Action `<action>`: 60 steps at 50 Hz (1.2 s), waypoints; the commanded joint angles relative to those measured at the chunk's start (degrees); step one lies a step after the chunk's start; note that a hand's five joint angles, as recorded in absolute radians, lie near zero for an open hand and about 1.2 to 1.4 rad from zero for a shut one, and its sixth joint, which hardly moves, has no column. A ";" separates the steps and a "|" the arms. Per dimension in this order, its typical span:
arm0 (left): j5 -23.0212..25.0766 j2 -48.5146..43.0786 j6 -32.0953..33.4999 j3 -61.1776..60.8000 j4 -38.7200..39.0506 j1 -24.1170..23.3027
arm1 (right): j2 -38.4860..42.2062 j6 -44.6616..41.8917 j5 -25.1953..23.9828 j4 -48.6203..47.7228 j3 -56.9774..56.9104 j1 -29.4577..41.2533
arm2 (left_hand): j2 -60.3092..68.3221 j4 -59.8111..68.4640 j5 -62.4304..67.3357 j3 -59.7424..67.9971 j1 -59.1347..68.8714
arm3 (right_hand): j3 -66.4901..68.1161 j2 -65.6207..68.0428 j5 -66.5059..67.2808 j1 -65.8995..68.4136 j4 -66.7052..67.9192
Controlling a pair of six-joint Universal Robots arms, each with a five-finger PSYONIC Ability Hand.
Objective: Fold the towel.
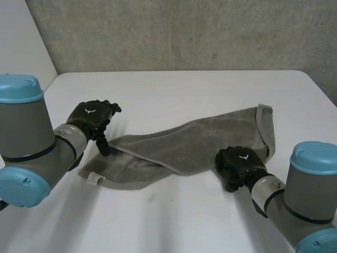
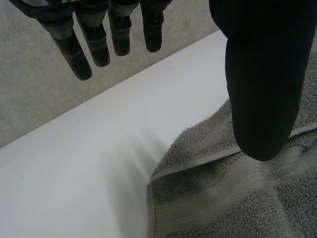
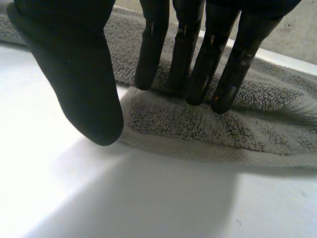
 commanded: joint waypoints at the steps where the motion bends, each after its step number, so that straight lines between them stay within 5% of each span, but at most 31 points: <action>1: -0.02 -0.05 0.00 -0.43 0.00 -0.08 | 2.59 -1.36 -0.02 -1.50 -1.37 0.00 | 0.81 0.82 0.62 0.74 0.26 | 4.72 5.41 7.44 4.41 4.79; 8: 0.07 -0.05 0.00 -0.78 0.00 -0.08 | 3.47 -5.32 0.50 -2.12 -1.98 -0.17 | 0.64 0.65 0.45 0.57 0.09 | 6.39 7.08 9.11 6.08 6.46; 24: 0.07 0.04 0.00 -2.01 0.00 -0.26 | 3.03 -5.41 3.41 -3.26 -3.74 -0.79 | 0.64 0.65 0.45 0.57 0.09 | 39.65 40.34 42.36 39.34 39.72; 31: 0.07 -0.40 0.00 -2.97 0.43 0.18 | 2.68 -5.67 3.49 -3.17 -4.97 -1.23 | 0.64 0.65 0.45 0.57 0.09 | 39.82 40.51 42.53 39.51 39.89; 44: 0.15 -5.04 0.35 -3.07 4.30 0.71 | -2.68 -11.91 3.14 -2.65 -6.20 -14.40 | 1.48 1.49 1.29 1.41 0.93 | 39.82 40.51 42.53 39.51 39.89; 60: 0.33 -13.05 0.62 2.12 5.89 2.21 | -3.65 -11.74 2.88 -2.65 -6.11 -16.35 | 7.04 7.04 6.84 6.96 6.49 | 39.82 40.51 42.53 39.51 39.89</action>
